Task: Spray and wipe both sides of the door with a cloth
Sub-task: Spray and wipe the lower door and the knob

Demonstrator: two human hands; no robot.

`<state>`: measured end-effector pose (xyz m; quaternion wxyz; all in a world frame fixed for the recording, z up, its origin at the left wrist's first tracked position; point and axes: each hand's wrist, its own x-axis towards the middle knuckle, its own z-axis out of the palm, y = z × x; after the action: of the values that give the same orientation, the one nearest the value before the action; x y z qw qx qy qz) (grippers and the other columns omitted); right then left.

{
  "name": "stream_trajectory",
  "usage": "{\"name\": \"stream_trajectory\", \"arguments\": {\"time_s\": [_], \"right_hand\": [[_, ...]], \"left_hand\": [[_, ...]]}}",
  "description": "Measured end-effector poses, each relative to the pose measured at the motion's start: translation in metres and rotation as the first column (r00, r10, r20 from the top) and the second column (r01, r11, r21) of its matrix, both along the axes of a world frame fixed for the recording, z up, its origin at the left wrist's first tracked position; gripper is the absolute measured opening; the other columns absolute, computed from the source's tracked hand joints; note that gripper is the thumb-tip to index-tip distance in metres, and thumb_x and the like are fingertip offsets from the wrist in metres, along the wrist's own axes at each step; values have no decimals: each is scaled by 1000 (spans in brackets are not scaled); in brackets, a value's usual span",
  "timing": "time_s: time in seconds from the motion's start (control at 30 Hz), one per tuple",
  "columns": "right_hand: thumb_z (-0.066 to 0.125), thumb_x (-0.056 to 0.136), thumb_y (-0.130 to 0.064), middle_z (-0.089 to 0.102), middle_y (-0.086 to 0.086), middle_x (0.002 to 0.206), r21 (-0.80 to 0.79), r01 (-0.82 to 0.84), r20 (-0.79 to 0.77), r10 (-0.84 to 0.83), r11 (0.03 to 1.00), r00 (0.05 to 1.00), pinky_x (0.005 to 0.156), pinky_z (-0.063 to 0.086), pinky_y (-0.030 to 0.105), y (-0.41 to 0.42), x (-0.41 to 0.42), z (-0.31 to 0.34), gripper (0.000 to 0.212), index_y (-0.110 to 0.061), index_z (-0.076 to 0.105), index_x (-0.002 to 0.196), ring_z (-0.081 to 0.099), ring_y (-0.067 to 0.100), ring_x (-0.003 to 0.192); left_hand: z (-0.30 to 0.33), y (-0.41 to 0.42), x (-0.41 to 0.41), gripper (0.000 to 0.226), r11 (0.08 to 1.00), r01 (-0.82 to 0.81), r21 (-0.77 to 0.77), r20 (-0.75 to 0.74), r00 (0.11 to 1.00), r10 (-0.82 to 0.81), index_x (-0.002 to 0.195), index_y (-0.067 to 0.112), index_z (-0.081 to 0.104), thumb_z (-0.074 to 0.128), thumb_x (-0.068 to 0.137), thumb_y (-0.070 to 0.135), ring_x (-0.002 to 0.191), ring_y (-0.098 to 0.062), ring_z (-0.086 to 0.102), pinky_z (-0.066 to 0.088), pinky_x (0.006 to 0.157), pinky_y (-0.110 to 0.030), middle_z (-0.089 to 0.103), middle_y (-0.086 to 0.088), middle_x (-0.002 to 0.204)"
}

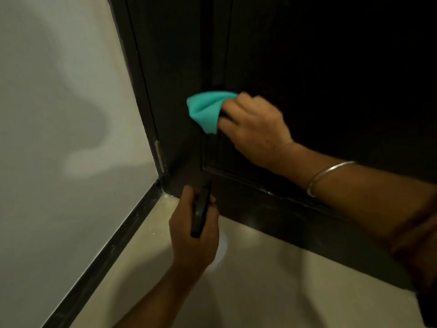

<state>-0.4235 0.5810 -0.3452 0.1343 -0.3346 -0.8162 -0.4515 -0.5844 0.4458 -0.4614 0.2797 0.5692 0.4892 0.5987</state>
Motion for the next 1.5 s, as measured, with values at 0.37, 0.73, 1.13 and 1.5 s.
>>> {"name": "stream_trajectory", "arguments": {"time_s": [0.37,0.73,1.13,1.5], "right_hand": [[77,83,-27,69,-1,116,-563,152,221,-29,812,975,86,54,34,-51,42,-177,28,-20,77,110,63,23,109],[79,83,-29,63,0,121,-519,354,426,-124,778,896,83,38,43,-165,248,-160,21,-26,78,103,54,27,115],[61,99,-18,59,12,121,-440,305,-121,-392,845,912,76,44,40,-168,213,-174,27,-13,65,125,52,29,102],[63,92,-2,55,22,131,-237,542,-894,-399,807,203,99,53,40,-209,238,-101,42,2,57,133,58,34,117]], "left_hand": [[-12,-10,-15,5,994,-64,-87,-140,989,52,95,37,54,54,91,39,68,-14,60,52,59,-43,63,9,82],[-22,-25,66,12,959,205,-195,-134,963,-233,97,38,55,57,91,27,79,-8,66,51,65,-8,67,7,85],[-13,-34,103,46,929,309,-202,-156,927,-342,94,63,55,61,100,19,65,-10,64,49,51,-12,68,16,85],[-1,-47,126,15,922,348,-168,-76,928,-364,100,33,62,57,89,26,77,-14,66,51,71,-34,71,11,95]]}}
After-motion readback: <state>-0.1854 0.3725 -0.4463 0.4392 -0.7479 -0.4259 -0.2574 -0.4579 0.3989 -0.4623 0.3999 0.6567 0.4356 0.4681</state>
